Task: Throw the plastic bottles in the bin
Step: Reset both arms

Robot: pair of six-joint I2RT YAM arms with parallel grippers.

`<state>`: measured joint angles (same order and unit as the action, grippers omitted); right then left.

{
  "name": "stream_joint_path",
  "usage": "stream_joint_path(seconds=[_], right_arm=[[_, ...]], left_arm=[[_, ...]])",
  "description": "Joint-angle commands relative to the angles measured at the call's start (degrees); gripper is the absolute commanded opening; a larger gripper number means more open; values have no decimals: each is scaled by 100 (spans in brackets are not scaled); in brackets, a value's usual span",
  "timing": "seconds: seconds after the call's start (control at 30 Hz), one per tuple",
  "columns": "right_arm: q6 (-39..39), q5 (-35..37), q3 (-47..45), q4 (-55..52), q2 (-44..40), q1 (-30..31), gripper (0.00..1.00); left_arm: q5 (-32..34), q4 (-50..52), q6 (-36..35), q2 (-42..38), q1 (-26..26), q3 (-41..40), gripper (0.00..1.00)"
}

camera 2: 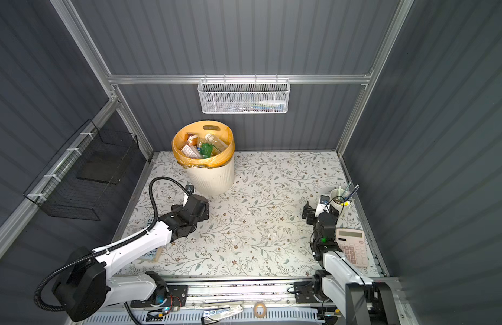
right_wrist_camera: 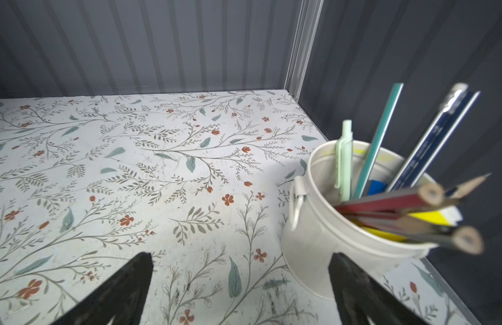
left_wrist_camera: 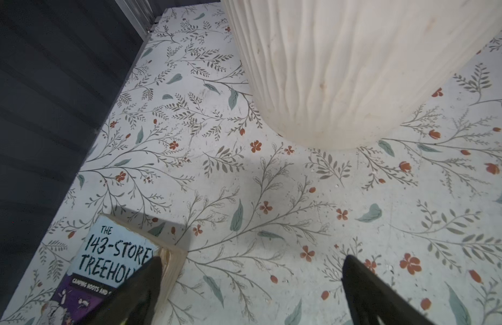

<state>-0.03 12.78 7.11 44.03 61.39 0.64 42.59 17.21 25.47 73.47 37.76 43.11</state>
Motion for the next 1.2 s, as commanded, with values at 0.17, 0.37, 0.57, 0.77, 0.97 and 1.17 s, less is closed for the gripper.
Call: stream_joint_path(seconds=[0.17, 0.37, 0.57, 0.77, 0.97, 1.17], right_arm=[[128, -935, 430, 3021, 2474, -197, 99], [217, -938, 838, 1881, 2238, -249, 99], [276, -953, 1141, 1146, 2186, -280, 99], [266, -967, 1095, 1360, 2261, -284, 99], [267, -963, 1100, 1330, 2244, -280, 99], [269, -961, 1108, 1327, 2242, -284, 99]], left_arm=[[1006, -83, -306, 72, -40, 169, 100], [1490, -1135, -1065, -121, -213, -283, 100], [1285, -3611, -2810, 144, -816, -1089, 100], [51, -5217, -2917, 795, -1793, -1547, 100], [-1373, -6816, -3050, 1593, -2441, -1899, 100], [-2089, -8693, -2821, 2586, -2923, -2377, 100]])
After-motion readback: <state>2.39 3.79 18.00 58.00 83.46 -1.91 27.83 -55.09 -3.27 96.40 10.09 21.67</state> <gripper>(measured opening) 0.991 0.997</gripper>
